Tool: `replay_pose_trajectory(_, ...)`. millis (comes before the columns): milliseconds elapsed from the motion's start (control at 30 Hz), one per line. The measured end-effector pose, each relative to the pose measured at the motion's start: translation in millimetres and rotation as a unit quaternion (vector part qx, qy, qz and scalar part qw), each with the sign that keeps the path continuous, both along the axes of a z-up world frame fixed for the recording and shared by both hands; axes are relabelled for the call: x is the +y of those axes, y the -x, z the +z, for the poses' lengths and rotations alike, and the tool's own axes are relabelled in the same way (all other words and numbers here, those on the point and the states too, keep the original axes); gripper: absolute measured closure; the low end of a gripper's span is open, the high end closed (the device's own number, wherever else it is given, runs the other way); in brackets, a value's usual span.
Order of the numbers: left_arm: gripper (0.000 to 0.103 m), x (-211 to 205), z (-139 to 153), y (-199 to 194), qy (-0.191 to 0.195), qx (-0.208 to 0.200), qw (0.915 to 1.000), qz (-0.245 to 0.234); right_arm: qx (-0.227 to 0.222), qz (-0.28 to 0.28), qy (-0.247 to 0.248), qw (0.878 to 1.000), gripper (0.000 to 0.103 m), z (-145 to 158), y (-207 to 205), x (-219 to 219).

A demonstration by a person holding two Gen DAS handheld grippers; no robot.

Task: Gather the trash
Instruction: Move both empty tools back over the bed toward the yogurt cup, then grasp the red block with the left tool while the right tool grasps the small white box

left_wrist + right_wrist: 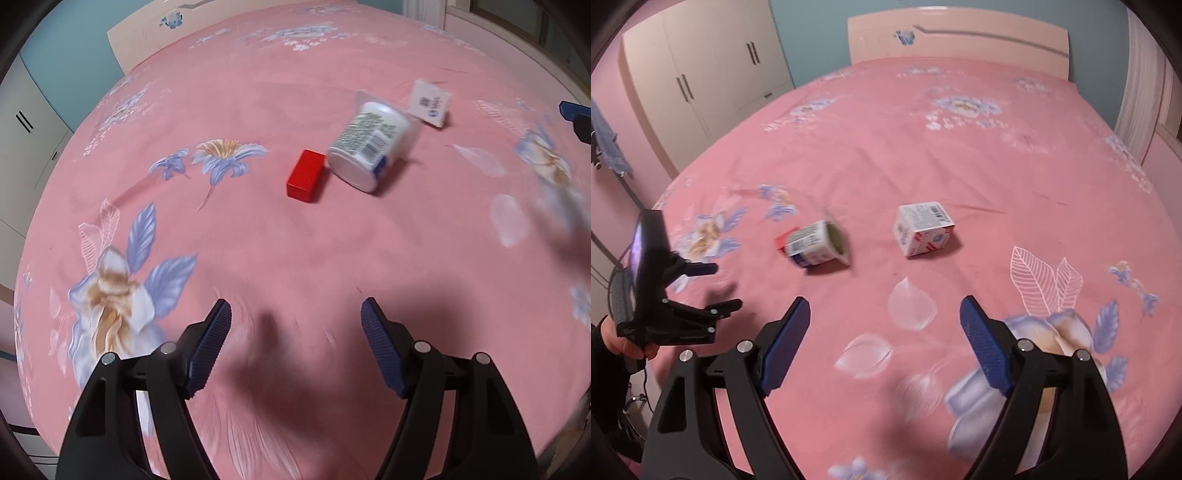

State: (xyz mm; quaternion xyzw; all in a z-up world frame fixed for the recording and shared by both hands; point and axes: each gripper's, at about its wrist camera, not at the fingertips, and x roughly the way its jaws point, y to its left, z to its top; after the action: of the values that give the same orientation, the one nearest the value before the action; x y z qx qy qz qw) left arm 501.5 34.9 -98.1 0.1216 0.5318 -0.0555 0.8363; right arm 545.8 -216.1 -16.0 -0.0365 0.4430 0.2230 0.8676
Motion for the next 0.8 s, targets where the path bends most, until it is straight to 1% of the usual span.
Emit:
replay_pose_trajectory(67,0.028,0.2,-6.7,-10.9,0.006,0.004,1.0,-0.001,0.01,0.0,-0.003,1.0,0.021,-12.0,-18.7,0.6)
replay_pose_trajectory(167,0.028,-0.3,-14.7,-25.9,0.02,0.002,0.9998,-0.002,0.01,0.005,-0.003,1.0,0.021,-25.5,-37.6,4.4)
replay_pose_trajectory(267,0.028,-2.0,-19.5,-39.4,0.024,-0.012,0.9996,-0.001,0.005,0.002,0.007,1.0,0.021,-35.7,-56.0,9.5)
replay_pose_trajectory(433,0.028,-5.8,-22.8,-58.9,0.054,-0.027,0.9981,-0.009,0.016,0.001,0.013,1.0,0.021,-54.7,-92.3,15.7)
replay_pose_trajectory(500,0.028,-8.7,-25.2,-66.2,0.052,-0.027,0.9982,-0.012,0.022,-0.001,0.021,1.0,0.021,-62.8,-109.4,16.4)
replay_pose_trajectory(600,0.028,-11.8,-29.4,-74.5,0.05,-0.03,0.9981,-0.021,0.042,0.004,0.006,0.999,0.021,-75.4,-132.2,17.3)
replay_pose_trajectory(667,0.028,-12.6,-29.6,-79.3,0.052,-0.035,0.9977,-0.026,0.055,0.005,0.007,0.998,0.021,-86.3,-144.3,20.6)
replay_pose_trajectory(800,0.028,-14.6,-32.7,-85.0,0.064,-0.042,0.9966,-0.031,0.068,0.012,-0.005,0.998,0.021,-103.4,-153.9,27.0)
